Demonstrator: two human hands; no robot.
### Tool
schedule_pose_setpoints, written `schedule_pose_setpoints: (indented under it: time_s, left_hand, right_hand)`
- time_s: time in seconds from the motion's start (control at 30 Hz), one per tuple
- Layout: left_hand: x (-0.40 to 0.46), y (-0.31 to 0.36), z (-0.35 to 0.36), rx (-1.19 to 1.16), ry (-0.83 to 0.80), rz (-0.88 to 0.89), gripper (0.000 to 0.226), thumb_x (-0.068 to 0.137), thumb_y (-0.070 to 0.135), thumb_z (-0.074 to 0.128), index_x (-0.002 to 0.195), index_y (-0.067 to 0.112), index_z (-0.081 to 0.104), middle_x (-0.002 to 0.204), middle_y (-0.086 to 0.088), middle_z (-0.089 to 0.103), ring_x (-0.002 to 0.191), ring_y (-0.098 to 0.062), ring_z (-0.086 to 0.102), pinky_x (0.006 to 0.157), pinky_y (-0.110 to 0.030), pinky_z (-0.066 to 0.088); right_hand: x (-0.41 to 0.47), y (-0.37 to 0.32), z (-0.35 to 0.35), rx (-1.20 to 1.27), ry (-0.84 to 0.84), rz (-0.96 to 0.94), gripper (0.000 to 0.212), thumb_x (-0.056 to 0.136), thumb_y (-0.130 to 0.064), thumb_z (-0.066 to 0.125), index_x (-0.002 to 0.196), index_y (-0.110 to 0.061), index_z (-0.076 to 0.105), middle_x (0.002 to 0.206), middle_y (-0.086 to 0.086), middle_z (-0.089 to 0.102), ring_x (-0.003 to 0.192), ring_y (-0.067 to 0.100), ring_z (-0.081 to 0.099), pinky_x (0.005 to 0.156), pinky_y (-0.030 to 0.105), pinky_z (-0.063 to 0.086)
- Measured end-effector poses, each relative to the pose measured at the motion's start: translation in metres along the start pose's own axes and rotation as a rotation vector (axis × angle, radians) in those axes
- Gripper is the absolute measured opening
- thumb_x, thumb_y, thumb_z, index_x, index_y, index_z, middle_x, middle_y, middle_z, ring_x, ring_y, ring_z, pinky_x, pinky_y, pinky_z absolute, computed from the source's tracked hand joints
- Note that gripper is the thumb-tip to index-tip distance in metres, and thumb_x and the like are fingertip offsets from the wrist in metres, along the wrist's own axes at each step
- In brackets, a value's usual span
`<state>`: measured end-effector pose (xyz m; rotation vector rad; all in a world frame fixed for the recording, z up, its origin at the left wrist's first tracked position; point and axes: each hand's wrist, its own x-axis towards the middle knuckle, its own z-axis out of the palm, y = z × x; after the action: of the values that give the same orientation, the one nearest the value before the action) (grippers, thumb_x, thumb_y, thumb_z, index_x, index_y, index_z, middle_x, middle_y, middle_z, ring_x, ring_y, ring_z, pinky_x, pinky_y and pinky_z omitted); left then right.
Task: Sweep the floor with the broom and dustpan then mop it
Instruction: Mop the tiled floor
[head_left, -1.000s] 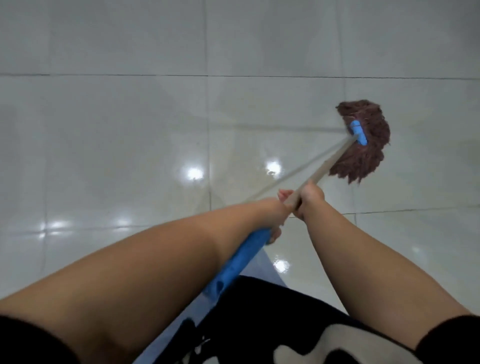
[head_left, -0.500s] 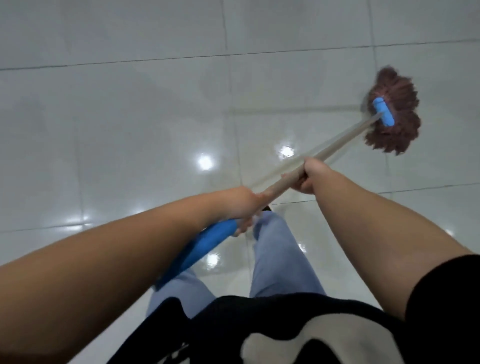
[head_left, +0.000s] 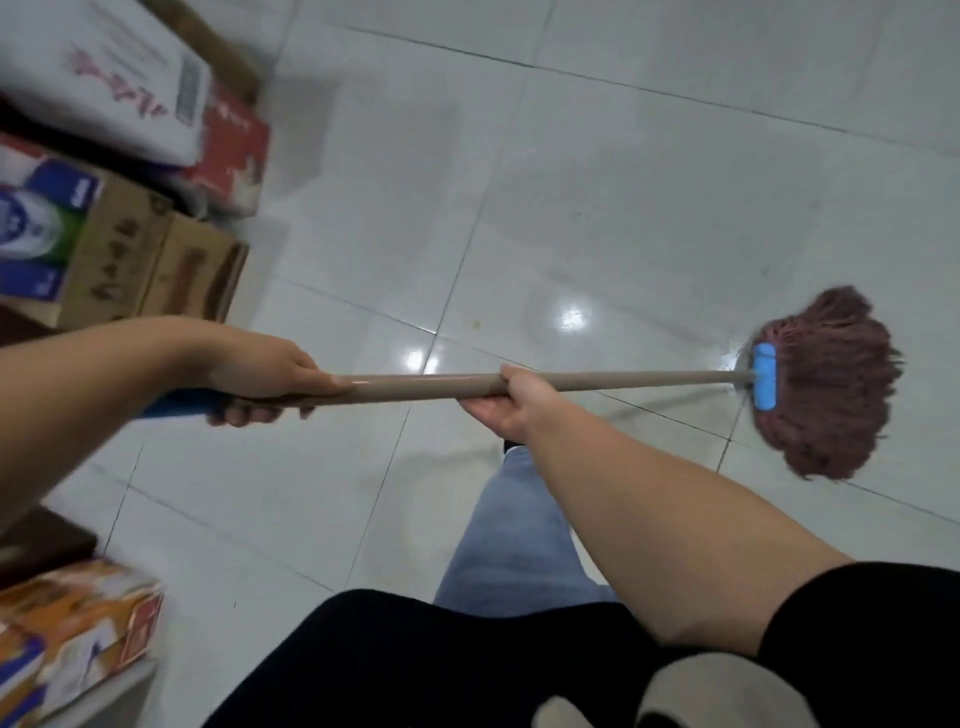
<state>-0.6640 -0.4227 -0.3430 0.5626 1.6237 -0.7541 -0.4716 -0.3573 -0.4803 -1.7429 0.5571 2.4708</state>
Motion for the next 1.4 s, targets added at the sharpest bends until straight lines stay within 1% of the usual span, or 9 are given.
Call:
schedule_pose_setpoints:
  time_s: [0.17, 0.4, 0.5, 0.57, 0.73, 0.87, 1.13, 1.33, 1.4]
  left_hand:
    - [0.000, 0.000, -0.006, 0.073, 0.063, 0.032, 0.050, 0.093, 0.055, 0.036, 0.093, 0.008, 0.054, 0.062, -0.005, 0.044, 0.043, -0.015, 0.037, 0.043, -0.025, 0.037]
    - [0.011, 0.116, 0.016, 0.156, 0.072, 0.180, 0.051, 0.094, 0.056, 0.030, 0.094, 0.009, 0.050, 0.066, -0.006, 0.045, 0.048, -0.018, 0.040, 0.045, -0.023, 0.038]
    - [0.023, 0.200, 0.049, 0.133, 0.019, 0.314, 0.054, 0.096, 0.055, 0.029, 0.096, 0.005, 0.051, 0.064, -0.007, 0.047, 0.045, -0.018, 0.040, 0.040, -0.019, 0.037]
    - [0.034, 0.257, 0.068, 0.160, 0.000, 0.389, 0.056, 0.097, 0.051, 0.030, 0.101, 0.001, 0.054, 0.062, -0.009, 0.050, 0.043, -0.020, 0.043, 0.040, -0.019, 0.039]
    - [0.036, 0.373, 0.110, 0.036, -0.099, 0.472, 0.058, 0.094, 0.054, 0.036, 0.095, -0.001, 0.051, 0.057, -0.008, 0.046, 0.041, -0.018, 0.042, 0.047, -0.023, 0.039]
    - [0.024, 0.403, 0.146, -0.177, -0.210, 0.273, 0.056, 0.091, 0.060, 0.034, 0.089, 0.005, 0.045, 0.057, -0.006, 0.039, 0.044, -0.014, 0.035, 0.046, -0.018, 0.032]
    - [0.036, 0.190, 0.084, -0.221, -0.165, 0.313, 0.049, 0.094, 0.054, 0.034, 0.077, 0.009, 0.045, 0.049, -0.003, 0.038, 0.033, -0.012, 0.032, 0.039, -0.013, 0.029]
    - [0.052, -0.057, 0.083, -0.314, -0.078, 0.292, 0.052, 0.097, 0.054, 0.027, 0.080, 0.009, 0.046, 0.054, -0.007, 0.041, 0.024, -0.012, 0.037, 0.040, -0.017, 0.034]
    - [0.050, -0.128, 0.103, -0.378, -0.072, 0.255, 0.053, 0.097, 0.054, 0.026, 0.079, 0.009, 0.047, 0.053, -0.006, 0.041, 0.025, -0.012, 0.038, 0.037, -0.017, 0.035]
  right_hand:
    - [0.000, -0.001, 0.008, -0.072, 0.026, -0.021, 0.029, 0.102, -0.019, 0.037, 0.123, 0.001, 0.044, 0.133, 0.022, 0.053, 0.122, 0.035, 0.054, 0.100, 0.043, 0.044]
    - [-0.022, -0.080, -0.061, -0.023, 0.090, -0.185, 0.025, 0.103, -0.022, 0.034, 0.118, -0.004, 0.043, 0.130, 0.020, 0.054, 0.125, 0.033, 0.051, 0.091, 0.038, 0.047]
    - [-0.035, -0.130, -0.125, -0.038, 0.236, -0.277, 0.022, 0.102, -0.025, 0.035, 0.105, -0.006, 0.046, 0.079, 0.015, 0.068, 0.076, 0.027, 0.070, 0.047, 0.028, 0.055]
    - [-0.046, -0.163, -0.164, -0.040, 0.366, -0.342, 0.022, 0.101, -0.025, 0.037, 0.095, -0.007, 0.050, 0.054, 0.011, 0.062, 0.045, 0.022, 0.062, 0.040, 0.026, 0.052]
    - [-0.075, -0.220, -0.218, 0.088, 0.501, -0.485, 0.029, 0.102, -0.029, 0.030, 0.109, -0.002, 0.039, 0.073, 0.017, 0.055, 0.059, 0.025, 0.055, 0.050, 0.033, 0.054]
    - [-0.086, -0.226, -0.241, 0.152, 0.653, -0.489, 0.031, 0.099, -0.017, 0.027, 0.079, 0.001, 0.040, 0.070, 0.010, 0.052, 0.046, 0.016, 0.051, 0.037, 0.018, 0.046]
    - [-0.015, -0.096, -0.105, -0.077, 0.545, -0.523, 0.037, 0.101, -0.018, 0.024, 0.135, -0.009, 0.034, 0.075, 0.013, 0.052, 0.053, 0.018, 0.051, 0.026, 0.017, 0.042]
    - [0.045, 0.088, 0.029, -0.441, 0.346, -0.363, 0.038, 0.103, -0.017, 0.020, 0.137, -0.001, 0.026, 0.086, 0.018, 0.053, 0.047, 0.028, 0.063, 0.027, 0.029, 0.047]
    - [0.050, 0.150, 0.059, -0.577, 0.276, -0.272, 0.031, 0.103, -0.017, 0.020, 0.125, 0.002, 0.032, 0.080, 0.019, 0.053, 0.072, 0.035, 0.070, 0.037, 0.035, 0.052]
